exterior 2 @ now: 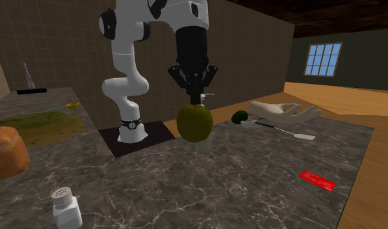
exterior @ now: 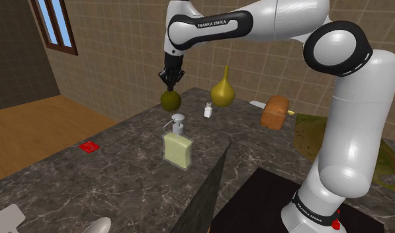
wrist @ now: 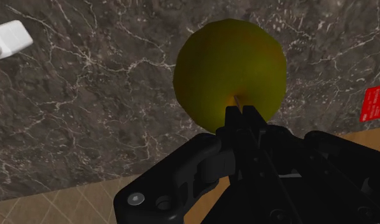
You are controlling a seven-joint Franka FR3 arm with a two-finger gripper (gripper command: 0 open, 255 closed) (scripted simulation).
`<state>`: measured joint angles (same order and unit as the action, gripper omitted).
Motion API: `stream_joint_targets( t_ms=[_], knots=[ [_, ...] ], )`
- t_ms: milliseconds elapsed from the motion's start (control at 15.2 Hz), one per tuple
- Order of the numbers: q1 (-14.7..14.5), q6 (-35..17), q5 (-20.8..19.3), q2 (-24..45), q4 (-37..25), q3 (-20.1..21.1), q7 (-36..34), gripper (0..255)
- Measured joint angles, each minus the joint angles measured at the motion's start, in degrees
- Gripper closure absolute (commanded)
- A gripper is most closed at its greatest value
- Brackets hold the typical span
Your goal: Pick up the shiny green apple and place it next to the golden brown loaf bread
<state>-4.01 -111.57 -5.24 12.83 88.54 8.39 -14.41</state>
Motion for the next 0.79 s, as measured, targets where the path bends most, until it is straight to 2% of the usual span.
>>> stream_joint_targets(
  t_ms=[792],
  knots=[
    [-0.36, 9.97, -0.06, 1.58, -11.55, 0.10, 0.51, 255]
  ],
)
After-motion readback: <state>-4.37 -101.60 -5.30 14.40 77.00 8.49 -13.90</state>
